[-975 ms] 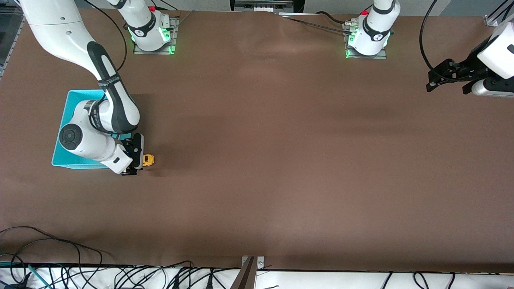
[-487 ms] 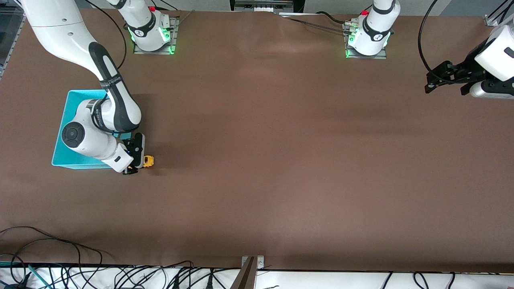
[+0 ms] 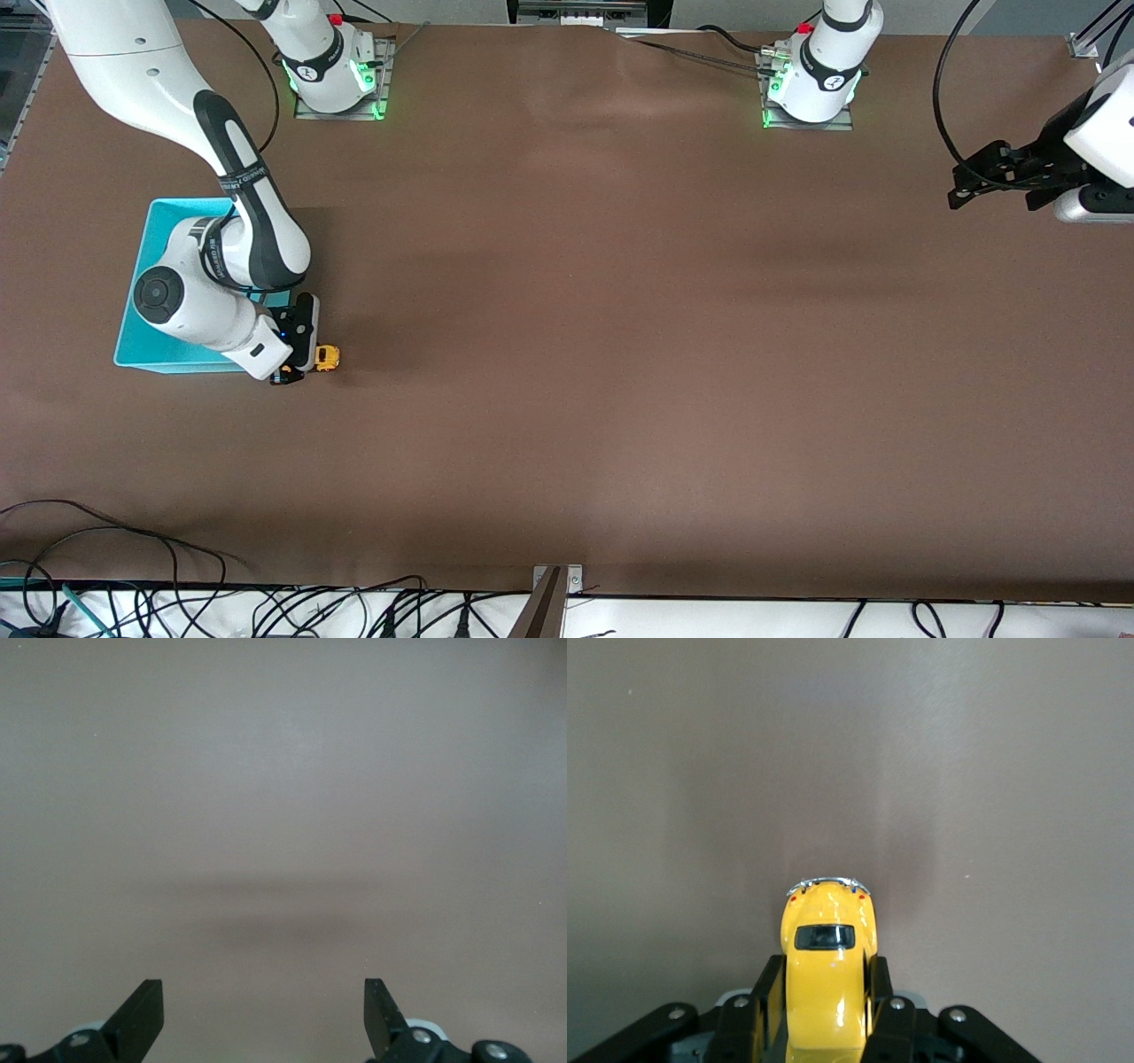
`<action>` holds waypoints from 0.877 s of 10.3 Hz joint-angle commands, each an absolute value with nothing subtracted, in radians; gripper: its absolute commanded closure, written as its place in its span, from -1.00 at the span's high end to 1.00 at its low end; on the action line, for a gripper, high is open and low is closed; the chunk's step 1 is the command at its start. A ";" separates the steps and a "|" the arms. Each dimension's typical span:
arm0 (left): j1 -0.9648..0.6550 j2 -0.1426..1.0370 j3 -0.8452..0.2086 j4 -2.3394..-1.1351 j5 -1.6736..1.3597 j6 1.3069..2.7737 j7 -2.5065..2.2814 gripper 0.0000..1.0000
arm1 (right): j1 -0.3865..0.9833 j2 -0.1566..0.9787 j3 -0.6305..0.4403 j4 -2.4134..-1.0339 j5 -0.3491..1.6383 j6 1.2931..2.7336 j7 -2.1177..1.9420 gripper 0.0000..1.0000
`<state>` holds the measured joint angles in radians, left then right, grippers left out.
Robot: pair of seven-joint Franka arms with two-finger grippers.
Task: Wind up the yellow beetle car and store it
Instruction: 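Lift the car into the cyan bin and open the right gripper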
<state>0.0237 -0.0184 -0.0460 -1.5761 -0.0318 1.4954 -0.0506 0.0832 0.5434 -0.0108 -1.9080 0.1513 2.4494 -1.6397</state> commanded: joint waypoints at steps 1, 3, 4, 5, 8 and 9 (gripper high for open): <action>0.023 -0.020 -0.061 -1.571 -0.040 1.485 -0.054 1.00 | 0.087 0.454 0.034 -1.908 0.169 2.399 -1.512 -1.00; 0.026 -0.020 -0.064 -1.571 -0.040 1.482 -0.052 1.00 | 0.103 0.410 0.037 -1.891 0.160 2.359 -1.431 -1.00; 0.028 -0.020 -0.064 -1.571 -0.038 1.477 -0.052 1.00 | 0.104 0.373 0.037 -1.891 0.158 2.335 -1.427 -1.00; 0.028 -0.020 -0.063 -1.571 -0.038 1.477 -0.052 1.00 | 0.104 0.321 0.032 -1.893 0.155 2.279 -1.395 -1.00; 0.026 -0.020 -0.063 -1.571 -0.040 1.477 -0.052 1.00 | 0.097 0.204 -0.053 -1.916 0.094 2.106 -1.328 -1.00; 0.026 -0.020 -0.063 -1.571 -0.038 1.477 -0.052 1.00 | 0.097 0.158 -0.076 -1.963 0.046 2.099 -1.333 -1.00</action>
